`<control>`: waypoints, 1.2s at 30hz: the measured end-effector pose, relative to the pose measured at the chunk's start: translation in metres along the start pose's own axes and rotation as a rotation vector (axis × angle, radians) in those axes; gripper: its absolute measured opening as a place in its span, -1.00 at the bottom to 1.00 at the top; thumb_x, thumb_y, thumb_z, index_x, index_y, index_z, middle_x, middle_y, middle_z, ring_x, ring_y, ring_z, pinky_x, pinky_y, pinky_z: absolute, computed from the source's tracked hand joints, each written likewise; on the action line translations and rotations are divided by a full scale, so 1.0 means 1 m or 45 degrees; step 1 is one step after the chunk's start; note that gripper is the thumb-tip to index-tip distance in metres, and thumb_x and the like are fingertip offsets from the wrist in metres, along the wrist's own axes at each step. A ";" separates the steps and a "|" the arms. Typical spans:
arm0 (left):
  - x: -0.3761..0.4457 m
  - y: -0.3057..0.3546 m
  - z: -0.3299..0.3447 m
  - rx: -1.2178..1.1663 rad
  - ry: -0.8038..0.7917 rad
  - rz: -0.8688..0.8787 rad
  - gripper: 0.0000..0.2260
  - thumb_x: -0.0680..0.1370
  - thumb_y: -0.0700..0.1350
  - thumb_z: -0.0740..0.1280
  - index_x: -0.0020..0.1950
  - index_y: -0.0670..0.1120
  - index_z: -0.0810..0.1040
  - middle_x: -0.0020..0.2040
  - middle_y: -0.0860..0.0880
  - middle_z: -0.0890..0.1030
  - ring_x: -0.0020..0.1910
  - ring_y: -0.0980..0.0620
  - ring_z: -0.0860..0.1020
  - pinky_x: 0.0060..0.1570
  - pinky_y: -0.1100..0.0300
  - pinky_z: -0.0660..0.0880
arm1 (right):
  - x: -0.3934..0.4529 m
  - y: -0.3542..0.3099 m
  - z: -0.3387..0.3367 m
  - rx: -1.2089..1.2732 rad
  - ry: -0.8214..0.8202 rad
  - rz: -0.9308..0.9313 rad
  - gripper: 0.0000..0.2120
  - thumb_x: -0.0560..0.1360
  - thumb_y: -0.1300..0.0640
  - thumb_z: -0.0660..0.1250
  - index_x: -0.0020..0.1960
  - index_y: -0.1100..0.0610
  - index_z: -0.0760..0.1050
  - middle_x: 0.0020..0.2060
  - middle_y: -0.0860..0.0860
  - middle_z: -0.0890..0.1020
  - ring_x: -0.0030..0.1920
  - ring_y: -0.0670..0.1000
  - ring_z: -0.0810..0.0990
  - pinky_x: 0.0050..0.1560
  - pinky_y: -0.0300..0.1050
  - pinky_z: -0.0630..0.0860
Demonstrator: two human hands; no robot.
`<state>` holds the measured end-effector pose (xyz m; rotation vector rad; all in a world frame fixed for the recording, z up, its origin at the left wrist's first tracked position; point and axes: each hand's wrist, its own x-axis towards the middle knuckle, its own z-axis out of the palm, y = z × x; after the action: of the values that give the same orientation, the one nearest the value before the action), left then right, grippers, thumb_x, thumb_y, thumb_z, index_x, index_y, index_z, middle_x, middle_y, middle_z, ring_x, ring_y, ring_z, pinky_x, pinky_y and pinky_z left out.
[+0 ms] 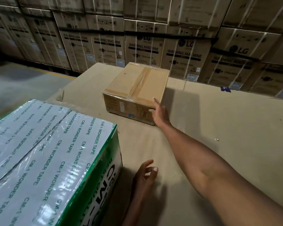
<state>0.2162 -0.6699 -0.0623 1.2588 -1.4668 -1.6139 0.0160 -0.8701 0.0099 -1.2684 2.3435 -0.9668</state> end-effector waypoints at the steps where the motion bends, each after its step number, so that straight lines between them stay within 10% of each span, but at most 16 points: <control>1: -0.001 0.000 0.000 0.000 -0.001 0.008 -0.71 0.42 0.28 0.33 0.15 0.45 0.54 0.07 0.14 0.67 0.01 0.03 0.68 -0.05 0.17 0.60 | 0.000 0.005 0.001 0.045 0.050 0.014 -0.44 0.68 0.20 0.28 0.61 -0.13 0.29 0.15 0.09 0.71 -0.05 0.04 0.70 -0.05 -0.10 0.61; 15: -0.077 0.044 0.014 0.087 -0.025 0.185 -0.78 0.63 -0.13 0.37 0.24 0.10 0.61 0.13 0.16 0.65 0.05 0.37 0.57 -0.09 0.52 0.45 | -0.151 0.096 -0.096 -0.131 0.229 0.049 -0.46 0.66 0.25 0.28 0.51 -0.23 0.39 0.08 0.08 0.74 -0.13 0.08 0.68 -0.15 -0.02 0.62; 31: -0.283 0.011 0.036 0.316 0.125 0.359 -0.68 0.58 -0.23 0.42 0.28 0.06 0.59 0.24 0.05 0.47 0.16 0.14 0.54 0.01 0.31 0.54 | -0.496 0.217 -0.209 0.025 0.432 0.239 -0.41 0.57 0.31 0.40 0.38 -0.30 0.46 0.03 0.00 0.77 -0.28 0.00 0.63 -0.23 -0.11 0.49; 36: -0.337 -0.006 0.027 0.296 0.168 0.321 -0.62 0.57 -0.21 0.42 0.34 0.09 0.55 0.33 0.03 0.31 0.21 0.14 0.48 0.24 -0.10 0.58 | -0.573 0.229 -0.227 0.060 0.469 0.238 -0.37 0.56 0.36 0.40 0.37 -0.31 0.44 -0.07 -0.04 0.77 -0.41 -0.18 0.44 -0.36 -0.25 0.41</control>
<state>0.3138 -0.3544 0.0109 1.2221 -1.6893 -1.2013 0.0716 -0.2157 -0.0102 -0.8928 2.6333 -1.2721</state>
